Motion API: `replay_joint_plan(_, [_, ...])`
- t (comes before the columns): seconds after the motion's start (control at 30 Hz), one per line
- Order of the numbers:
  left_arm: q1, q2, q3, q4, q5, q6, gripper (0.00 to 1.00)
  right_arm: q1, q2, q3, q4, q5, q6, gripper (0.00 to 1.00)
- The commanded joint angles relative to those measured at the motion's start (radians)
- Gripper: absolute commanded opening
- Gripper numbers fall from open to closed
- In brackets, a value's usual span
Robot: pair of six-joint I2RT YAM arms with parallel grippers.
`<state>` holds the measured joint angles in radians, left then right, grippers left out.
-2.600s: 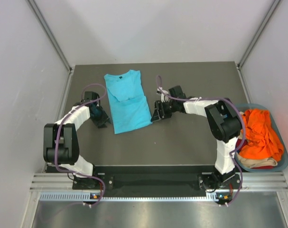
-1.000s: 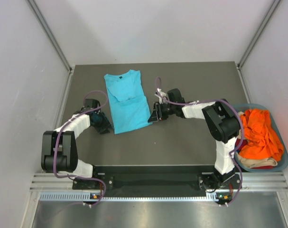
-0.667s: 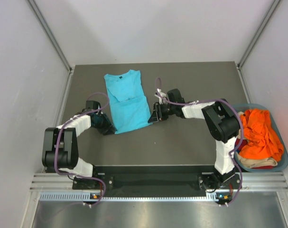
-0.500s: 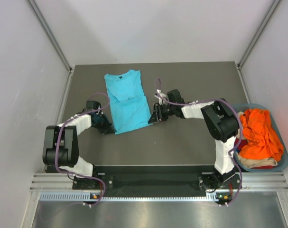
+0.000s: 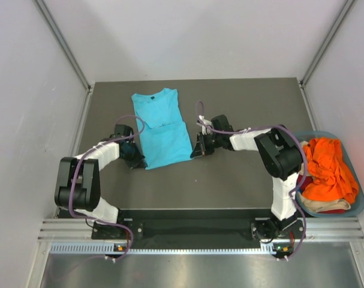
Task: Fold and stack the t-shirts
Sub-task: Fold the tshirt
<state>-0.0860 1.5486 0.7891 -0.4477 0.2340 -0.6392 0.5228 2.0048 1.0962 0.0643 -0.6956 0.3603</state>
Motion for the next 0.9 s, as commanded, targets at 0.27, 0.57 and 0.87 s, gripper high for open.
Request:
replay_joint_plan(0.27, [-0.205, -0.067, -0.093, -0.124, -0.203, -0.037, 0.00, 0.025, -0.222, -0.355, -0.003, 0.143, 0.101, 0.00])
replay_joint_plan(0.57, [-0.380, -0.140, -0.168, -0.164, -0.202, -0.158, 0.00, 0.111, -0.455, -0.584, 0.017, 0.283, 0.265, 0.00])
replay_joint_plan(0.87, [-0.520, -0.254, -0.171, -0.281, -0.285, -0.257, 0.00, 0.175, -0.705, -0.743, -0.096, 0.453, 0.399, 0.02])
